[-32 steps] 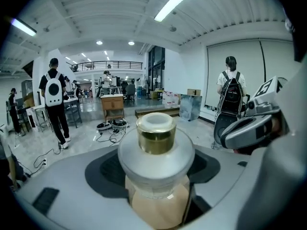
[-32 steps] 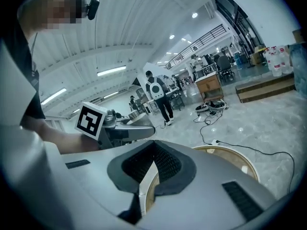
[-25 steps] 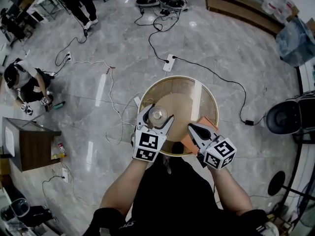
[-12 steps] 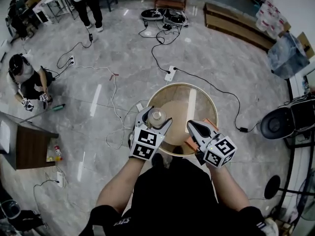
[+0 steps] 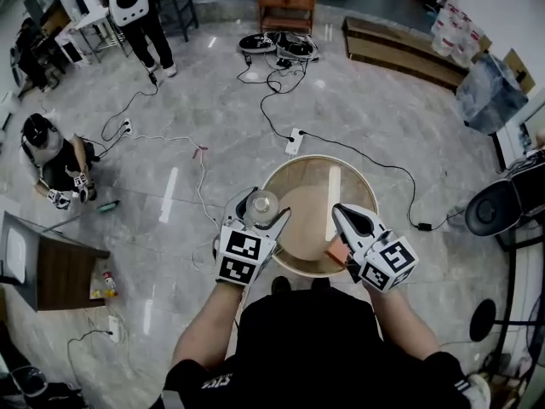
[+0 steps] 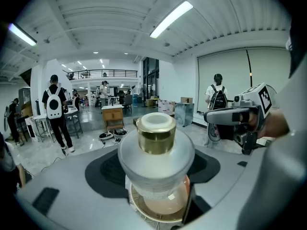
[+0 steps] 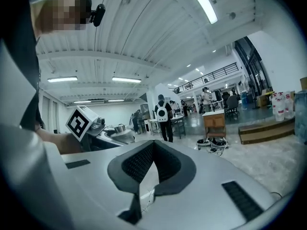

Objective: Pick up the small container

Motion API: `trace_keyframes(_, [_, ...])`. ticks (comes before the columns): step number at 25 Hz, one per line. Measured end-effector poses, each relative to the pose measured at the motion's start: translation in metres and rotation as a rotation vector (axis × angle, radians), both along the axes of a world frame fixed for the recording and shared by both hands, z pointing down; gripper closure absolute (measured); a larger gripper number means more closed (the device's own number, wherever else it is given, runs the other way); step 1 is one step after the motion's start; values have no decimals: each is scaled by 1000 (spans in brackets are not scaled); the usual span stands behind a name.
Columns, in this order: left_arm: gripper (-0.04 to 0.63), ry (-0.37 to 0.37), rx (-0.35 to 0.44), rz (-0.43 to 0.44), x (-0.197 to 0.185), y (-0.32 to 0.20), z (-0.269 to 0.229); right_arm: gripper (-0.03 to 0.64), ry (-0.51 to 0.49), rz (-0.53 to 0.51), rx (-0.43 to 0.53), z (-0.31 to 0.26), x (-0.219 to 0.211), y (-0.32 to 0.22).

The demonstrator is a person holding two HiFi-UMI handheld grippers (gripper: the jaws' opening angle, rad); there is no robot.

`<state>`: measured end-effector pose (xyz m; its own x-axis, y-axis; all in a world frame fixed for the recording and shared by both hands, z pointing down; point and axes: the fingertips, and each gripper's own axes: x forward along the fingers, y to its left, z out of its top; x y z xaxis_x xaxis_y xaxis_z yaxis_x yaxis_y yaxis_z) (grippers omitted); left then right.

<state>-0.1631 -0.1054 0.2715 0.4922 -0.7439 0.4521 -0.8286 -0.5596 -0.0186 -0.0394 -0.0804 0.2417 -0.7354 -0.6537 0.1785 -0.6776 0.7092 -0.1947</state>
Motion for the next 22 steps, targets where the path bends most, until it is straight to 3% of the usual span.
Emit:
trace_keyframes(6, [255, 10, 4, 3, 12, 9, -18, 604, -4, -10, 62, -23, 24, 7])
trace_keyframes(14, [255, 10, -5, -37, 26, 7, -25, 606, -39, 69, 30, -28, 71, 1])
trace_keyframes(22, [255, 8, -3, -42, 42, 4, -26, 606, -25, 4, 66, -34, 76, -5])
